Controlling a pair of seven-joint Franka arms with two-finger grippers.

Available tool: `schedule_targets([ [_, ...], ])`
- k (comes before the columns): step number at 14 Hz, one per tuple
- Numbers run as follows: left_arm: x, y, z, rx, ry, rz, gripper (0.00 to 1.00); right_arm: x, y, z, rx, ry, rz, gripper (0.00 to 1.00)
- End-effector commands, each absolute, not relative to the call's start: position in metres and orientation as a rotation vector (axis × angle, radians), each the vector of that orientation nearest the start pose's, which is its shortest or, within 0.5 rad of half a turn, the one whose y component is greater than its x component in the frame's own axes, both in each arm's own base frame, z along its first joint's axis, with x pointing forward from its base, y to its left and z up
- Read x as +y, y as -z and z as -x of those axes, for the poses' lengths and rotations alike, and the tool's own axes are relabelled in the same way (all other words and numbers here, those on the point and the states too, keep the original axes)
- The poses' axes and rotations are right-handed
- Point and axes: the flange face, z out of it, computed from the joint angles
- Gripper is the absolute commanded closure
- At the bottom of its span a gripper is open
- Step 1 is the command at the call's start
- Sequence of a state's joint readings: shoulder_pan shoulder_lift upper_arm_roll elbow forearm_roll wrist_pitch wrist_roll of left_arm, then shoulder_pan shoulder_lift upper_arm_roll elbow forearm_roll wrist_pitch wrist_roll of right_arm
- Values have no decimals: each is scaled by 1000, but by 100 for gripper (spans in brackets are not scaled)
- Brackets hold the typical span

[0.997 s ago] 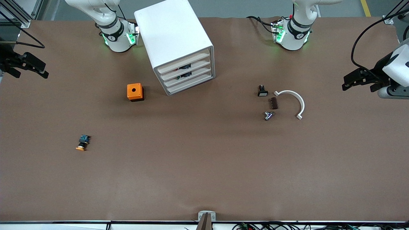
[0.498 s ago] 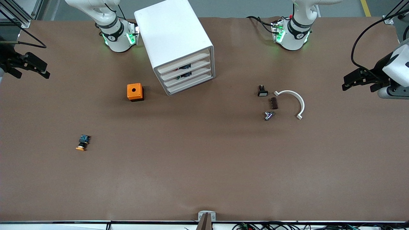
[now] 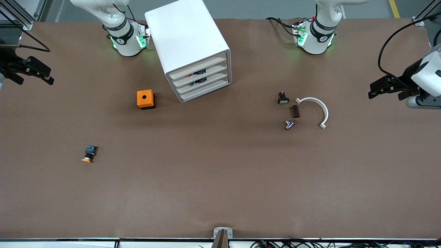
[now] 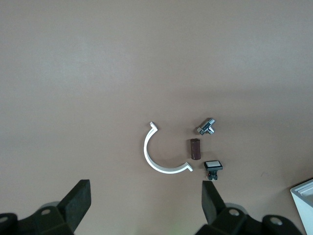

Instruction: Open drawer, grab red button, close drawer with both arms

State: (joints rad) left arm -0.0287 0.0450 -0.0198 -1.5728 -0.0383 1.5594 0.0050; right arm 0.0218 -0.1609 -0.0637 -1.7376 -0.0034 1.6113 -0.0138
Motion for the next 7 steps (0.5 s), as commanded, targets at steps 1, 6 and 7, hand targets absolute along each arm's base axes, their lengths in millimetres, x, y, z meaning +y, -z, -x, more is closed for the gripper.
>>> schedule_targets([
  [1, -31, -594, -568, 70, -110, 3157, 0, -22, -638, -504, 49, 57, 3144, 0],
  [6, -36, -586, -572, 82, -134, 3154, 0, -24, -637, -506, 54, 57, 3144, 0],
  [7, -37, -583, -573, 84, -144, 3153, 0, -22, -638, -506, 49, 60, 3144, 0],
])
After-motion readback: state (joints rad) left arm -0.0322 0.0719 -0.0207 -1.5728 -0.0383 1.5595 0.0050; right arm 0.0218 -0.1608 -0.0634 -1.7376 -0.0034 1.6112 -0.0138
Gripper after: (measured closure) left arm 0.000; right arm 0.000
